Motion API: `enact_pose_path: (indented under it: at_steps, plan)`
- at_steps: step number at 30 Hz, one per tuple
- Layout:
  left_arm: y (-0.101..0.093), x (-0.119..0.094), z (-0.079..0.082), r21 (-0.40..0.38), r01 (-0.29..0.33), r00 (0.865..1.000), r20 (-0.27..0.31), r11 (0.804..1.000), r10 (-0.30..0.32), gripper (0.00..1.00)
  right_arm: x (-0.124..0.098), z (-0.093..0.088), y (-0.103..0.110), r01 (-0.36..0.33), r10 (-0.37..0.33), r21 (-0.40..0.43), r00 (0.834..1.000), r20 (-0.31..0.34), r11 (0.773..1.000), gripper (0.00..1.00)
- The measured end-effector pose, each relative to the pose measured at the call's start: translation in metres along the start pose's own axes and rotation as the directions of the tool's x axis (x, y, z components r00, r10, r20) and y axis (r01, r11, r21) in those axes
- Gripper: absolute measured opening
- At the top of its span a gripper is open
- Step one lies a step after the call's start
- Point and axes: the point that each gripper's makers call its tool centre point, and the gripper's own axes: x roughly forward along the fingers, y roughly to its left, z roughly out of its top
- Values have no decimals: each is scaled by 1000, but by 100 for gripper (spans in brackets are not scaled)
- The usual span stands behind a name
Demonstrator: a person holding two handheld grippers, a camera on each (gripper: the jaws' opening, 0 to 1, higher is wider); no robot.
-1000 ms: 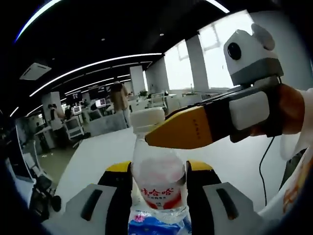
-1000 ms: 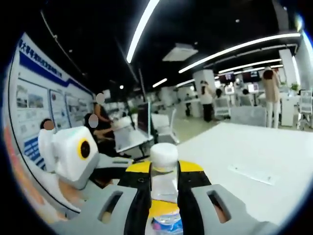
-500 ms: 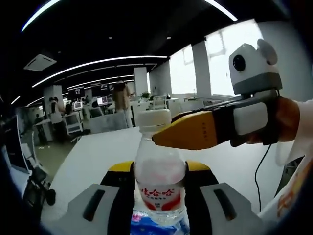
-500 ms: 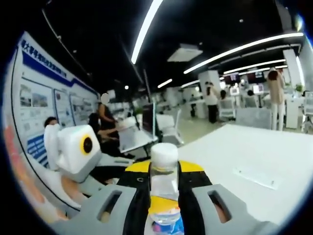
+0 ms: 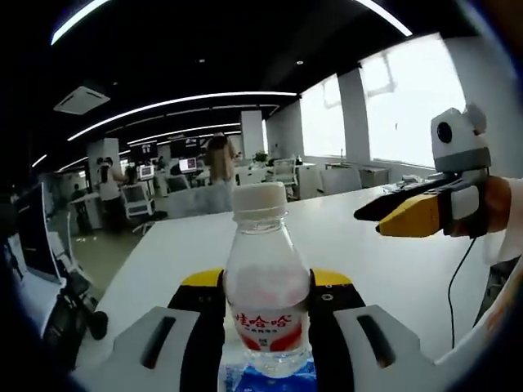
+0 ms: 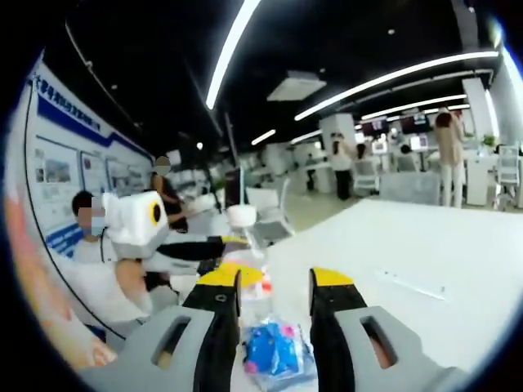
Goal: Arrange the tabletop items into an orderly group along one side of the table until the central work area is clear of visible clutter.
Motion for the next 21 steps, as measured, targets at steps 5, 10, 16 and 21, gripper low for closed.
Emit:
enact_pose_path:
  at_steps: [5,10,16,21]
  plan:
    - [31,14,-13,3,-33,999,-27,999,33,38,-26,-26,-16,62,-61,33,997,-45,998,31]
    - [63,31,-19,-17,-71,997,-32,997,71,38,-52,-50,-27,122,-117,63,990,-80,990,31]
    - [88,52,-35,-117,-103,994,-53,988,97,39,-73,-73,-35,203,-189,140,977,-102,969,30]
    - [101,72,-53,-122,-112,990,-101,986,100,39,-86,-82,-38,238,-222,162,968,-114,958,30]
